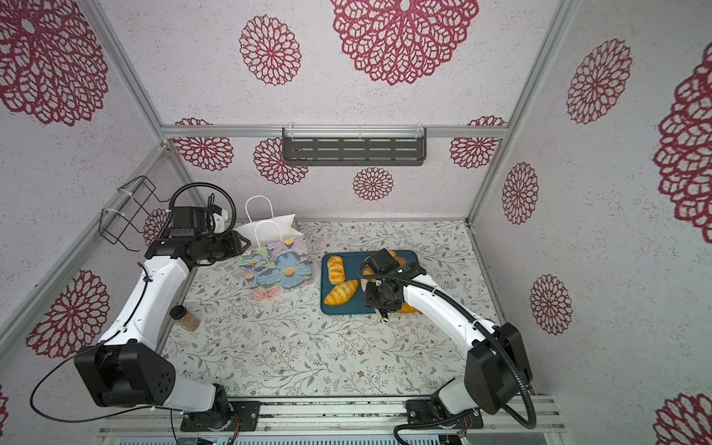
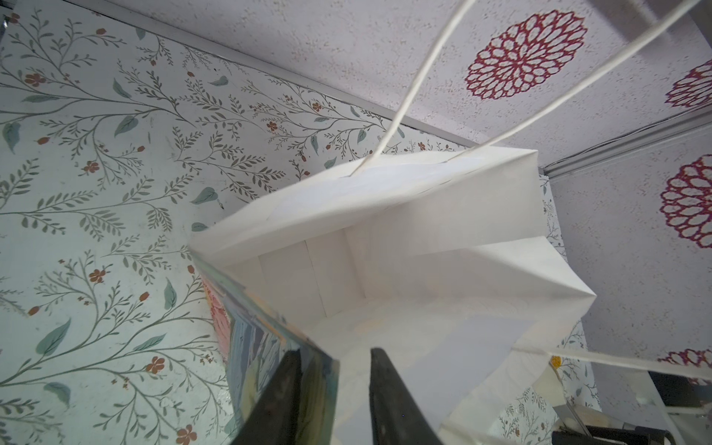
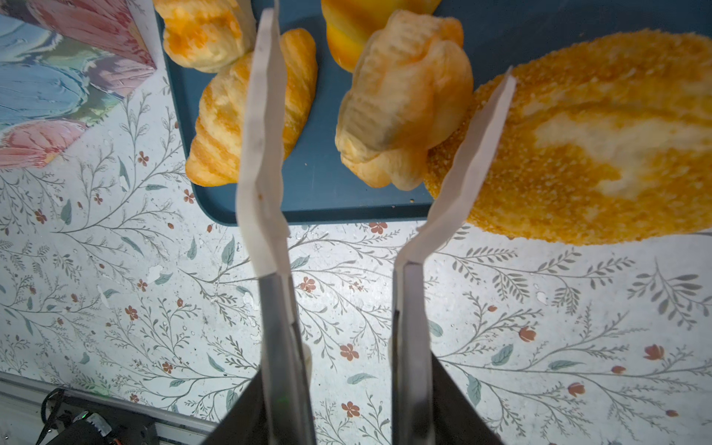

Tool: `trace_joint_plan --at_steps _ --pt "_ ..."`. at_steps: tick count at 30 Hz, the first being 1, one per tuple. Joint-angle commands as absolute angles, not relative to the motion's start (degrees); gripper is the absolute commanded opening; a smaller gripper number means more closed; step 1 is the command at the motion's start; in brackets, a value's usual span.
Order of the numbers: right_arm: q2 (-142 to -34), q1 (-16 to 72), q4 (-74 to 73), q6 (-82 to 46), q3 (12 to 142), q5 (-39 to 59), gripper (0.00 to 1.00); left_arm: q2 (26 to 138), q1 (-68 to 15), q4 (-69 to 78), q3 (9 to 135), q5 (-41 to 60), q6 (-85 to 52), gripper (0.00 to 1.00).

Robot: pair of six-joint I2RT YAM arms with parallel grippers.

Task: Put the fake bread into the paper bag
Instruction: 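Lower the tongs toward the bread rolls beside the sugar-crusted loaf, then close the tongs on a twisted bread roll with the right gripper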

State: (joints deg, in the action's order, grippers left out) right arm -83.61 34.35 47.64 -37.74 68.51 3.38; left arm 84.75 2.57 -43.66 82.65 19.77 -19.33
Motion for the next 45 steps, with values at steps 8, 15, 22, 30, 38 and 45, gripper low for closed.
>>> trace_joint_plan --at_steps 8,15,22,30,38,45 --pt "-84.74 34.65 45.26 -38.92 68.02 4.38 0.45 83.84 2.19 -43.19 82.44 18.89 -18.81 0.33" --pt "-83.78 34.61 45.63 -38.85 68.24 4.09 0.31 83.65 2.19 -43.16 82.36 18.79 -18.81 0.19" --pt "-81.56 34.63 45.55 -39.2 68.0 4.06 0.21 83.66 2.17 -43.16 82.35 18.35 -18.81 0.09" --pt "-77.7 34.63 44.51 -38.83 68.2 4.25 0.18 83.64 2.02 -43.28 82.27 17.73 -18.63 0.0" --pt "-75.55 34.61 43.58 -38.08 70.33 3.76 0.17 83.45 1.93 -43.37 82.18 17.36 -18.28 0.0" --pt "-75.34 34.63 43.08 -36.44 73.11 3.56 0.17 83.76 1.94 -43.39 82.17 17.0 -18.06 0.0"
